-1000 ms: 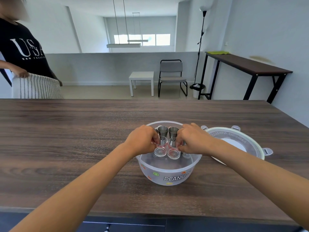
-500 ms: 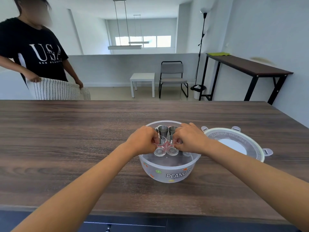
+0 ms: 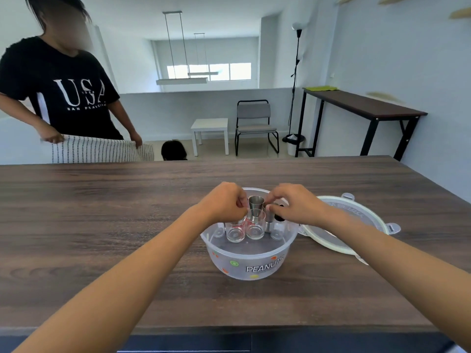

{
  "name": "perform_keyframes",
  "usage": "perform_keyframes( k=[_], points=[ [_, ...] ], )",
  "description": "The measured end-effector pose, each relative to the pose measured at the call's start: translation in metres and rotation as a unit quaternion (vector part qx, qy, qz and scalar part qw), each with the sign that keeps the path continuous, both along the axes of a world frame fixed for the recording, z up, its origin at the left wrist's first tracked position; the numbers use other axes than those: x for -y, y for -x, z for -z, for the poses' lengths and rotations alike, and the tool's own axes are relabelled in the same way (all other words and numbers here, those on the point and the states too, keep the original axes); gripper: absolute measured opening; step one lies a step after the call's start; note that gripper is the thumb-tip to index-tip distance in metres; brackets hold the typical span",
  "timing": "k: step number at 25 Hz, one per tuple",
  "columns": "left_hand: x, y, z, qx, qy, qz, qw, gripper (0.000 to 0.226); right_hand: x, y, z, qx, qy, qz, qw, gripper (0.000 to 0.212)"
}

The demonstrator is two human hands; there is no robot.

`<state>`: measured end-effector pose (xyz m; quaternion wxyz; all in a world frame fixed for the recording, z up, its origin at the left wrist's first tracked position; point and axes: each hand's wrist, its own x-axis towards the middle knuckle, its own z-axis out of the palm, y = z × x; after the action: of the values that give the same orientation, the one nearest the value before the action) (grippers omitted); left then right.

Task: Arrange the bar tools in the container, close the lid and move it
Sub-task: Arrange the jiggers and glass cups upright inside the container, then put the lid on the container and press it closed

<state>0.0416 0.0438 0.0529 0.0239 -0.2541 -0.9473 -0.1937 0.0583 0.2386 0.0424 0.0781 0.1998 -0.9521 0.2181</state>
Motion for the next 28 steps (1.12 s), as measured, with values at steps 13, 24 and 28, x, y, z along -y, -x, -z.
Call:
perform_keyframes(
  k=[13, 24, 28],
  points=[
    [-0.153, 0.047, 0.007, 0.05, 0.048, 0.039, 0.997, 0.025, -0.148, -0.035, 0.025, 0.136, 0.072, 0.364, 0.919, 0.02],
    [-0.21, 0.065, 0.034, 0.215, 0.166, -0.052, 0.961, 0.044, -0.184, -0.044, 0.052, 0.312, 0.461, 0.493, 0.669, 0.038],
    [-0.207, 0.074, 0.046, 0.287, 0.126, -0.078, 0.946, 0.037, -0.184, -0.039, 0.062, 0.279, 0.48, 0.514, 0.654, 0.016]
  ],
)
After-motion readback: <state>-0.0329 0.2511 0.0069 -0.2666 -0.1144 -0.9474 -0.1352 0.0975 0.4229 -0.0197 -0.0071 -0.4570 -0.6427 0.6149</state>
